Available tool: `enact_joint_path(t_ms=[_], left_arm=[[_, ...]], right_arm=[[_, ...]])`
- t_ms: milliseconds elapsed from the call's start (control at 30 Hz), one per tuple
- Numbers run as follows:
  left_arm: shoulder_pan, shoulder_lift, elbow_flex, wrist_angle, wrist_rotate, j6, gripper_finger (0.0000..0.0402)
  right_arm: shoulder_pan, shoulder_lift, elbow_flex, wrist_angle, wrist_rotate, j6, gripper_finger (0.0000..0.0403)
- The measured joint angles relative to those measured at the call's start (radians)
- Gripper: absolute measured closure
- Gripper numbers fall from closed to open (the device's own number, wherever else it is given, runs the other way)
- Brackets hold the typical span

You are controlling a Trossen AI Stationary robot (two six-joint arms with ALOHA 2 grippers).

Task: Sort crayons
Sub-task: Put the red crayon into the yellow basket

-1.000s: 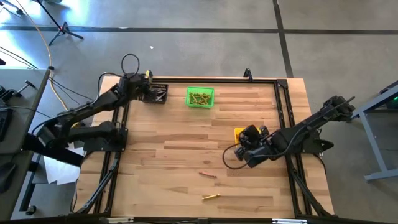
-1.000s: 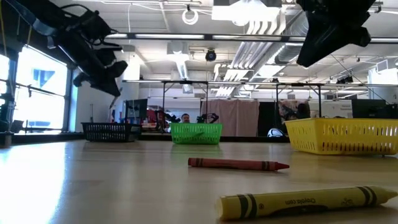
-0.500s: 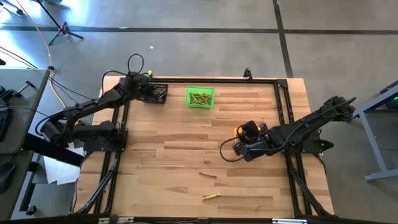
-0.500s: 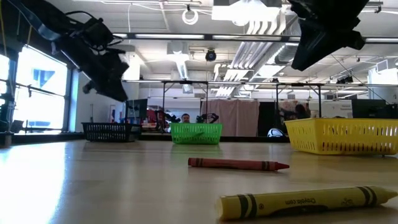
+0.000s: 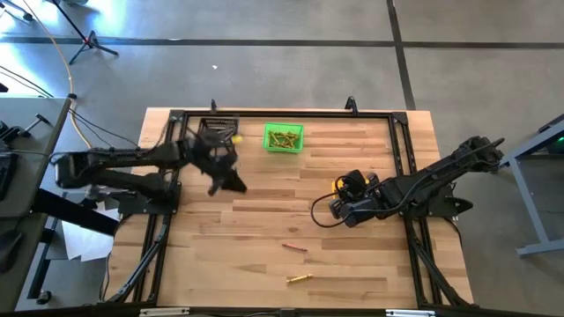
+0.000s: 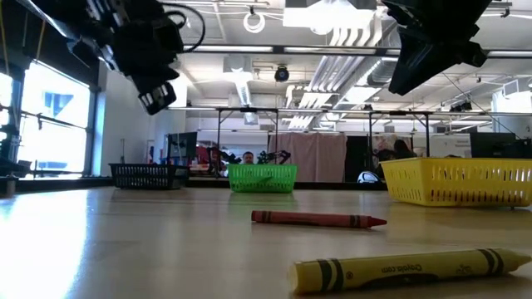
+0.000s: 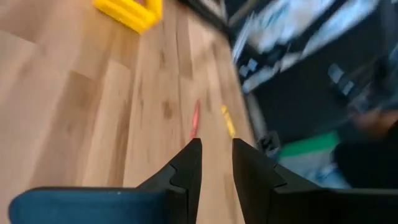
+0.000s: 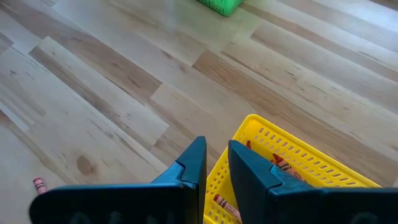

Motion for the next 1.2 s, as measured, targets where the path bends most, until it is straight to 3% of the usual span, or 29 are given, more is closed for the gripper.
enact_joint_path(t_ms=[200, 300, 500, 667, 1033, 1200], left_arm=[[-0.296, 0.059, 0.000, 0.074, -0.383, 0.093, 0.0327], [-0.388, 0.119, 0.002, 0.159, -0.485, 0.100, 0.0327], [-0.541, 0.315, 0.100, 0.184, -0.576, 0.072, 0.0328], [-0.626, 0.498, 0.223, 0.178, -0.588, 0.073, 0.0328], [-0.686, 0.759, 0.442, 0.175, -0.604, 0.187, 0.0328], [-0.710, 0.840, 0.493, 0.172, -0.708, 0.337, 0.0328]], right_arm=[[0.000, 0.000, 0.000, 0.000, -0.001, 0.000, 0.0350], [0.000, 0.000, 0.000, 0.000, -0.032, 0.000, 0.0350], [0.003, 0.000, 0.000, 0.012, -0.096, 0.000, 0.0350], [0.005, 0.001, 0.000, 0.018, -0.154, 0.000, 0.0350], [0.074, 0.001, 0.000, 0.069, -0.267, 0.002, 0.0350], [0.158, 0.001, 0.000, 0.107, -0.267, 0.008, 0.0350]])
